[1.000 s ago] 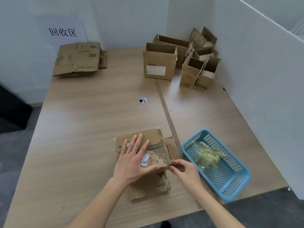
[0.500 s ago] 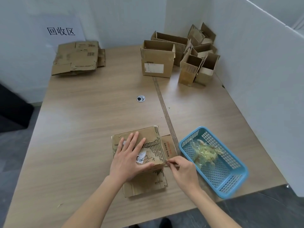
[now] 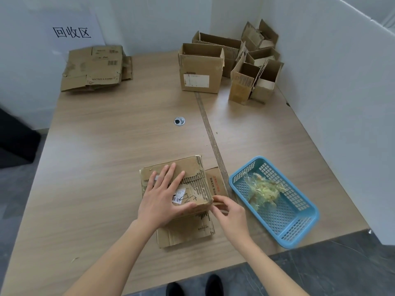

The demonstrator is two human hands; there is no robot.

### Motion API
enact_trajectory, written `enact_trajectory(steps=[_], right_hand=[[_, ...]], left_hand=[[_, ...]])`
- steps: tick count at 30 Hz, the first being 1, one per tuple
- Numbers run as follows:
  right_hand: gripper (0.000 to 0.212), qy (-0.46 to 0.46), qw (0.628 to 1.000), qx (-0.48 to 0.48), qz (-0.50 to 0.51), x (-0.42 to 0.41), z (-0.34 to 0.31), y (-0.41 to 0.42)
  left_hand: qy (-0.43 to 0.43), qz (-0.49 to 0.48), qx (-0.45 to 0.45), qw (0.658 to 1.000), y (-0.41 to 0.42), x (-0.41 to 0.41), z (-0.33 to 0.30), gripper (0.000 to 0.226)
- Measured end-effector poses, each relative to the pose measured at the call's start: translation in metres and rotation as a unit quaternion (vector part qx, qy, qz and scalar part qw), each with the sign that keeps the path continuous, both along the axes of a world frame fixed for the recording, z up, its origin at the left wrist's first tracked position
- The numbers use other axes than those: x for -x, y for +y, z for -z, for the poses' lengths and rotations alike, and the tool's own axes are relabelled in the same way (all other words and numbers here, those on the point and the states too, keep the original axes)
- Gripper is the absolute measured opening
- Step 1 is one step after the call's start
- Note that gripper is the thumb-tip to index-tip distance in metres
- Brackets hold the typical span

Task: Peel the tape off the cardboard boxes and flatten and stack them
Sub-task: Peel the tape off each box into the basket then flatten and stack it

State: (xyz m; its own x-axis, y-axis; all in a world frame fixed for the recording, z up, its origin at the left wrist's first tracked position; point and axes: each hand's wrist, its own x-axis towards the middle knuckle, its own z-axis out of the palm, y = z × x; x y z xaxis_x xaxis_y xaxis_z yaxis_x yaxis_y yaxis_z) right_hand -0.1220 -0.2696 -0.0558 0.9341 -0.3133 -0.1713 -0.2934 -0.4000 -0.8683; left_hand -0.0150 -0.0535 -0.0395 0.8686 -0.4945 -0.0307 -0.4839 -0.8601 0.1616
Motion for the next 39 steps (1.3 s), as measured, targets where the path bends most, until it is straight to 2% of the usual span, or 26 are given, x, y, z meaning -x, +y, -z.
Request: enact_trajectory(steps=[6, 10, 13, 15, 17, 21, 26, 29, 33, 37, 39], right_hand=[[0.029, -0.027, 0.995, -0.059, 0.071, -0.002, 0.008, 0.006], [0.023, -0.025, 0.989, -0.132, 0.061, -0.003, 0.014, -0.002], [0.023, -0.034, 0.991, -0.125, 0.041, -0.003, 0.015, -0.008], [0.019, -0.049, 0.995, -0.081, 0.029, -0.003, 0.015, -0.009], [0.018, -0.077, 0.997, 0.010, 0.012, -0.004, 0.015, -0.008], [0.007, -0.109, 0.974, 0.199, -0.002, 0.002, 0.010, 0.004], [0.012, -0.051, 0.960, 0.274, 0.013, 0.006, -0.004, 0.018], [0.013, 0.019, 0.972, 0.235, 0.010, 0.008, -0.014, 0.022], [0.011, 0.081, 0.988, 0.130, -0.031, 0.010, -0.039, 0.009], [0.012, 0.051, 0.990, 0.119, -0.058, -0.004, -0.068, -0.002], [0.010, 0.017, 0.998, 0.067, -0.006, -0.018, -0.075, -0.008]], left_hand=[[0.009, -0.003, 0.006, 1.000, 0.000, 0.001, -0.003, 0.106], [0.009, -0.003, 0.006, 1.000, 0.000, 0.001, -0.002, 0.106], [0.005, -0.003, 0.009, 1.000, 0.001, 0.002, -0.001, 0.106], [0.003, -0.005, 0.015, 1.000, 0.001, 0.002, 0.001, 0.106], [0.000, -0.003, 0.016, 1.000, 0.001, 0.001, 0.003, 0.106], [-0.007, -0.005, 0.024, 1.000, 0.001, 0.001, 0.007, 0.106], [-0.010, -0.009, 0.025, 1.000, 0.002, 0.002, 0.008, 0.108], [-0.011, -0.008, 0.030, 0.999, 0.002, 0.003, 0.007, 0.108], [-0.007, 0.010, 0.026, 1.000, 0.003, 0.004, 0.007, 0.108], [-0.005, 0.043, 0.012, 0.999, 0.005, 0.006, 0.005, 0.110], [-0.001, 0.075, 0.004, 0.997, 0.006, 0.010, 0.005, 0.111]])
